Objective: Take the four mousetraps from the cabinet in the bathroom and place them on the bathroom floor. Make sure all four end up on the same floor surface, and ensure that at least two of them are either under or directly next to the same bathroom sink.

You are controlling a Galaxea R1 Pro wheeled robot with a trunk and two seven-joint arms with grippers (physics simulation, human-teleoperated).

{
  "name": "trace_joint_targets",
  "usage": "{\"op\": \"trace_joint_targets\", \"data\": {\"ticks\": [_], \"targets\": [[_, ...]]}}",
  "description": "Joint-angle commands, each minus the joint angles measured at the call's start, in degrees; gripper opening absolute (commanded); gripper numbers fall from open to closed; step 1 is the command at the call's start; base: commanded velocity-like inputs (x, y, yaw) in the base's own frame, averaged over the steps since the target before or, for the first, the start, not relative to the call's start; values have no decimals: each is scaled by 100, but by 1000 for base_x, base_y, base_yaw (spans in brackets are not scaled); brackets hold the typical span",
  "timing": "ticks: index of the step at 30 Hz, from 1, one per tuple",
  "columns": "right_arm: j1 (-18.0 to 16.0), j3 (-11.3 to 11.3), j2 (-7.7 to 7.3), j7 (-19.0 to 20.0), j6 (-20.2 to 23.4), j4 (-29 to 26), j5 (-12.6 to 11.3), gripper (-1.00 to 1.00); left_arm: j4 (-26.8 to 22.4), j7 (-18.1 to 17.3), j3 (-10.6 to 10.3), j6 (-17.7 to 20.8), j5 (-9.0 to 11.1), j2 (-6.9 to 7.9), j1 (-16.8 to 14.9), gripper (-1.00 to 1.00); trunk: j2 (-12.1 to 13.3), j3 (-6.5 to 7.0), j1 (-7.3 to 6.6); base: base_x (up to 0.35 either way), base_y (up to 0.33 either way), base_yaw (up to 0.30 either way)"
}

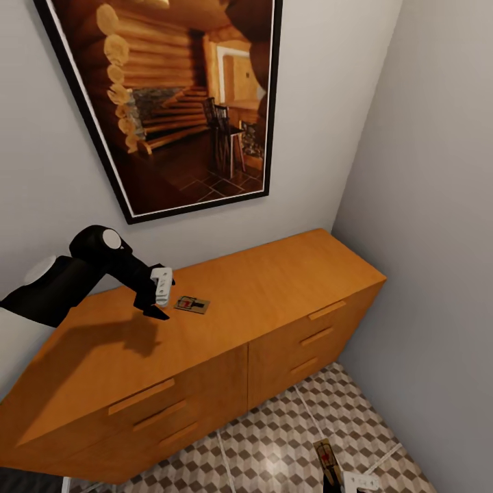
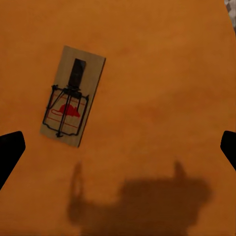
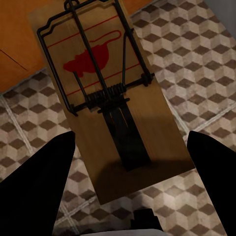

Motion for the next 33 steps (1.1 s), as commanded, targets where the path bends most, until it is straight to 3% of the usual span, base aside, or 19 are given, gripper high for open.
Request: {"op": "trace_joint_targets", "data": {"ticks": [1, 33], "targets": [[-5, 49, 0, 0, -21, 7, -57, -100, -5, -29, -14, 60, -28, 4, -6, 100, -5, -6, 1, 0, 7, 0], [-5, 49, 2, 6, -21, 7, -54, -100, 12, -29, -217, 68, -28, -4, -8, 100, -5, -6, 1, 44, 30, 0]]}}
